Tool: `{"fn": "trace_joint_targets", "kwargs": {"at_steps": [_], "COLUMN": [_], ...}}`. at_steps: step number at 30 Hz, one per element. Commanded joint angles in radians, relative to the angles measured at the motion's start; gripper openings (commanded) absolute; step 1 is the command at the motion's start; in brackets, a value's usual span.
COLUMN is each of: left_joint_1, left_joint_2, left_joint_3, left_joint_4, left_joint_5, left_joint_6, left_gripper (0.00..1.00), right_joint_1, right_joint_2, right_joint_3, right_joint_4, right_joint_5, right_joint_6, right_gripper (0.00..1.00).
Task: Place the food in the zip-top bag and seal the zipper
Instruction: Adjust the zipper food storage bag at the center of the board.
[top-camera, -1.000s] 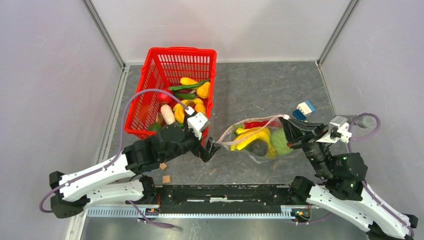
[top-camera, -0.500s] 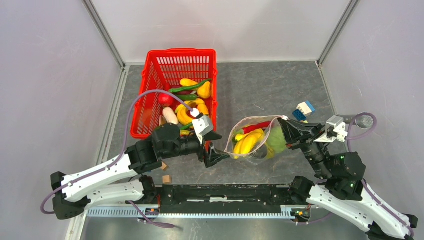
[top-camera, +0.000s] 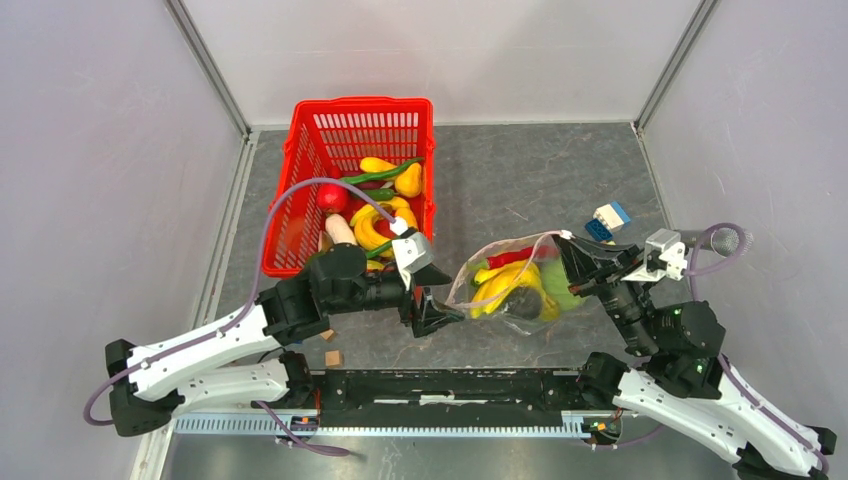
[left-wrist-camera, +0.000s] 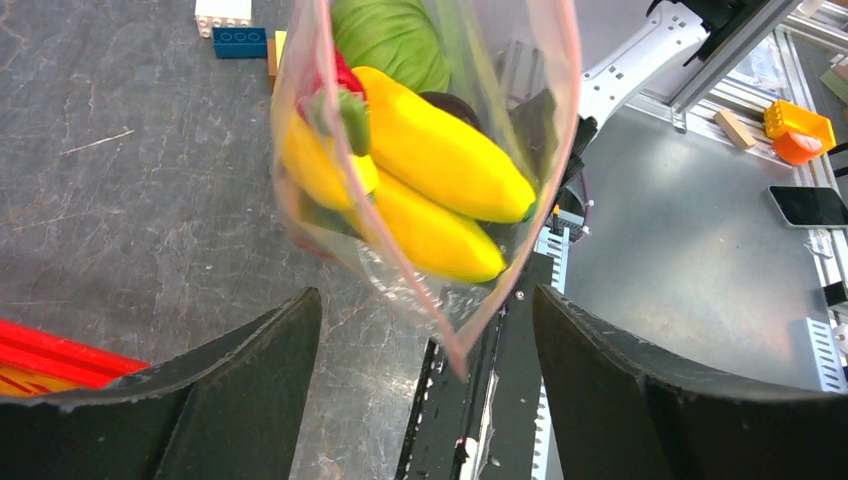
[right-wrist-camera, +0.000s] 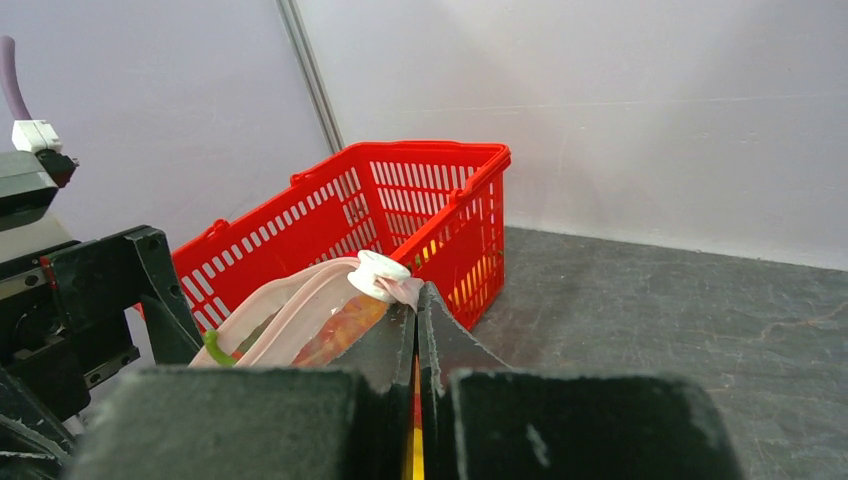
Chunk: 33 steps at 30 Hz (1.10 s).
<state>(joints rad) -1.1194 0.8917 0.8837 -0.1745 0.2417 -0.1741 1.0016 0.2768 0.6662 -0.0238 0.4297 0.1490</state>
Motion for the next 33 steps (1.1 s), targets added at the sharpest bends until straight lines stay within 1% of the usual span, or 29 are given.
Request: {"fn": "trace_joint_targets", "kwargs": {"at_steps": [1, 2, 4, 6, 8, 9, 13, 15, 17, 18, 20, 21, 24, 25, 26, 27, 28, 29, 30, 31, 32, 33], "left_joint_1": [-0.001, -0.001, -0.001, -0.002, -0.001, 0.0, 0.006, 0.027, 0.068, 0.094, 0.171, 0.192, 0.215, 0.219, 0.219, 0.218, 0.217, 0.219, 0.226, 0.253, 0.289, 0.296], "left_joint_2": [0.033, 0.047, 0.067, 0.075, 0.071, 0.066, 0.063, 0.078, 0.107, 0.133, 0.2, 0.229, 0.319, 0.366, 0.422, 0.471, 0.515, 0.512, 0.501, 0.524, 0.575, 0.628], "left_joint_3": [0.037, 0.04, 0.051, 0.06, 0.073, 0.081, 0.163, 0.229, 0.304, 0.35, 0.43, 0.46, 0.531, 0.591, 0.677, 0.772, 0.873, 0.848, 0.772, 0.732, 0.789, 0.91], "left_joint_4": [0.049, 0.043, 0.025, 0.009, -0.02, -0.04, -0.145, -0.203, -0.253, -0.28, -0.316, -0.323, -0.338, -0.395, -0.469, -0.583, -0.667, -0.643, -0.536, -0.506, -0.588, -0.687], "left_joint_5": [0.033, 0.033, 0.024, 0.02, -0.02, -0.054, -0.15, -0.169, -0.166, -0.153, -0.067, -0.032, -0.027, 0.008, 0.038, 0.051, 0.124, 0.145, 0.084, 0.028, 0.084, 0.178], "left_joint_6": [-0.012, -0.012, -0.007, 0.005, 0.024, 0.04, 0.126, 0.157, 0.173, 0.173, 0.173, 0.173, 0.164, 0.167, 0.169, 0.144, 0.15, 0.159, 0.151, 0.13, 0.105, 0.115], "left_gripper": [0.78, 0.71, 0.52, 0.29, 0.07, 0.03, 0.02, 0.02, 0.02, 0.02, 0.02, 0.02, 0.02, 0.02, 0.02, 0.02, 0.02, 0.02, 0.02, 0.02, 0.02, 0.02], "right_joint_1": [0.002, 0.002, 0.002, 0.001, 0.002, 0.002, 0.002, 0.001, 0.002, 0.003, 0.002, 0.001, 0.002, 0.002, 0.002, 0.002, 0.002, 0.001, 0.002, 0.002, 0.002, 0.002], "right_joint_2": [0.012, 0.015, 0.018, 0.018, 0.019, 0.02, 0.025, 0.017, 0.008, 0.005, -0.002, -0.003, 0.029, 0.054, 0.073, 0.08, 0.069, 0.039, 0.011, 0.007, 0.033, 0.064], "right_joint_3": [0.013, 0.013, 0.012, 0.01, 0.007, 0.006, -0.001, -0.02, -0.033, -0.04, -0.06, -0.071, -0.102, -0.094, -0.072, -0.056, -0.053, -0.072, -0.115, -0.142, -0.117, -0.028], "right_joint_4": [0.108, 0.109, 0.111, 0.11, 0.1, 0.092, 0.028, -0.02, -0.061, -0.076, -0.087, -0.086, -0.085, -0.1, -0.114, -0.108, -0.067, -0.005, 0.091, 0.139, 0.111, 0.029], "right_joint_5": [0.006, 0.006, 0.006, 0.01, 0.027, 0.037, 0.064, 0.07, 0.111, 0.142, 0.195, 0.206, 0.188, 0.208, 0.246, 0.253, 0.225, 0.189, 0.161, 0.201, 0.283, 0.332], "right_joint_6": [0.001, 0.002, 0.001, 0.0, -0.002, -0.004, -0.044, -0.08, -0.094, -0.098, -0.112, -0.118, -0.141, -0.135, -0.095, -0.077, -0.08, -0.098, -0.134, -0.154, -0.152, -0.087], "right_gripper": [0.0, 0.0, 0.0, 0.0, 0.0, 0.0, 0.0, 0.0, 0.0, 0.0, 0.0, 0.0, 0.0, 0.0, 0.0, 0.0, 0.0, 0.0, 0.0, 0.0, 0.0, 0.0]}}
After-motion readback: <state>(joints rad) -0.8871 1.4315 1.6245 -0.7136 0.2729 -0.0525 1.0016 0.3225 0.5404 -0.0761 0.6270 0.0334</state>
